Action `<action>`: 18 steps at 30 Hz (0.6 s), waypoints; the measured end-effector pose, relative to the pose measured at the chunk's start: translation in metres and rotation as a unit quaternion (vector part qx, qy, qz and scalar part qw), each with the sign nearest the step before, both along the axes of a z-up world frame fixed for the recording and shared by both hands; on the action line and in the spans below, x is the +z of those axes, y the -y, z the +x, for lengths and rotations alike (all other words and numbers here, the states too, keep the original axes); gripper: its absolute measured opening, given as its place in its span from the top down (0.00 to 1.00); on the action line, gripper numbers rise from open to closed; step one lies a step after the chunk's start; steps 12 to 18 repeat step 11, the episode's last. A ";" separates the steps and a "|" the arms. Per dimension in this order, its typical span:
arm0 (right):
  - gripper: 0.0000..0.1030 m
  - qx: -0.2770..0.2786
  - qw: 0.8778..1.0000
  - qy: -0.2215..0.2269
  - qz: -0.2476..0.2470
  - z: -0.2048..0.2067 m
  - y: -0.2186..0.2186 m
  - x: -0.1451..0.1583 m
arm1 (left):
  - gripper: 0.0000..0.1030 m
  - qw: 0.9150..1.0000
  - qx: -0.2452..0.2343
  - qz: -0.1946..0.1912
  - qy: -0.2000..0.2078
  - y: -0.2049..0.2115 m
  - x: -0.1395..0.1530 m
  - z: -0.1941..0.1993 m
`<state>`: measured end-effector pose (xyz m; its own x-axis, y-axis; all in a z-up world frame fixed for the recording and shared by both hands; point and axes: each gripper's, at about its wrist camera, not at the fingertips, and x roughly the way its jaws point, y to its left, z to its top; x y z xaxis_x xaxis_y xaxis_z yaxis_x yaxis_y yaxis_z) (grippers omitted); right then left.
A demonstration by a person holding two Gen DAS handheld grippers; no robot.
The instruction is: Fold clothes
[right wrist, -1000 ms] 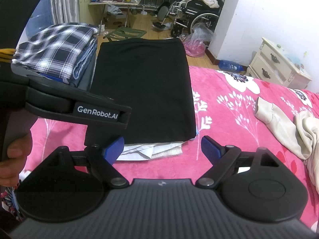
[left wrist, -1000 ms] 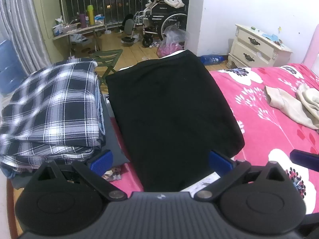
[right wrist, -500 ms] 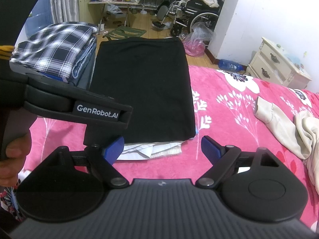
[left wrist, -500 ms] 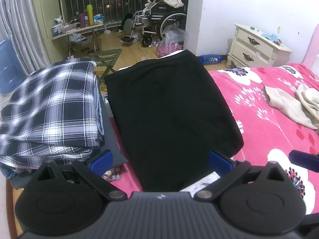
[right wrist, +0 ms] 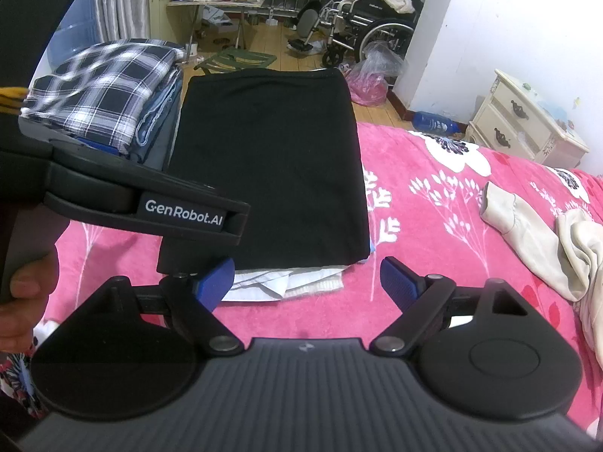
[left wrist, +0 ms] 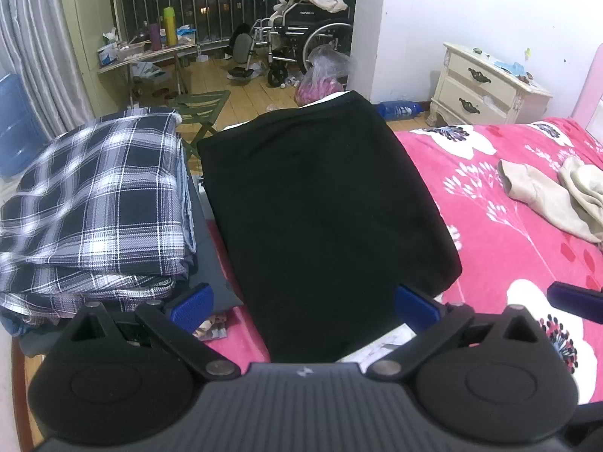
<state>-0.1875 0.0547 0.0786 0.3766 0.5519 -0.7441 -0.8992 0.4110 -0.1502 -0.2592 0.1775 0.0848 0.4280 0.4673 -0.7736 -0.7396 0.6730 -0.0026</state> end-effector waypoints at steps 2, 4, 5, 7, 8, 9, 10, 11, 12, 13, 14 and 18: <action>0.18 0.000 1.000 0.000 -0.001 0.000 0.000 0.000 | 0.00 1.000 0.001 0.000 0.000 0.001 -0.001 0.001; 0.18 0.000 1.000 0.000 -0.001 0.000 0.000 0.000 | 0.00 1.000 0.002 -0.001 -0.001 0.001 -0.001 0.001; 0.18 0.000 1.000 0.000 -0.001 0.000 0.000 0.000 | 0.00 1.000 0.003 -0.001 -0.001 0.001 -0.001 0.001; 0.18 0.000 1.000 0.001 -0.001 0.000 0.000 0.000 | 0.00 1.000 0.005 -0.001 -0.002 0.000 -0.002 0.001; 0.18 0.000 1.000 0.001 -0.002 -0.001 0.000 0.000 | 0.00 1.000 0.006 -0.001 -0.002 0.000 -0.003 0.001; 0.18 0.000 1.000 0.001 -0.002 -0.001 0.000 0.000 | 0.00 1.000 0.007 -0.002 -0.002 -0.001 -0.003 0.001; 0.18 0.000 1.000 0.000 -0.002 0.000 0.000 0.000 | 0.00 1.000 0.007 -0.002 -0.003 -0.001 -0.003 0.001; 0.18 0.000 1.000 0.000 -0.002 0.000 0.000 -0.001 | 0.00 1.000 0.008 -0.002 -0.003 -0.001 -0.003 0.001; 0.18 0.000 1.000 0.000 -0.002 0.000 0.000 -0.001 | 0.00 1.000 0.008 -0.002 -0.003 -0.001 -0.003 0.001; 0.18 0.000 1.000 0.000 -0.002 0.000 0.000 -0.001 | 0.00 1.000 0.008 -0.002 -0.003 -0.001 -0.003 0.001; 0.18 0.000 1.000 0.000 -0.002 0.000 0.000 -0.001 | 0.00 1.000 0.008 -0.002 -0.003 -0.001 -0.003 0.001; 0.18 0.000 1.000 0.000 -0.002 0.000 0.000 -0.001 | 0.00 1.000 0.008 -0.002 -0.003 -0.001 -0.003 0.001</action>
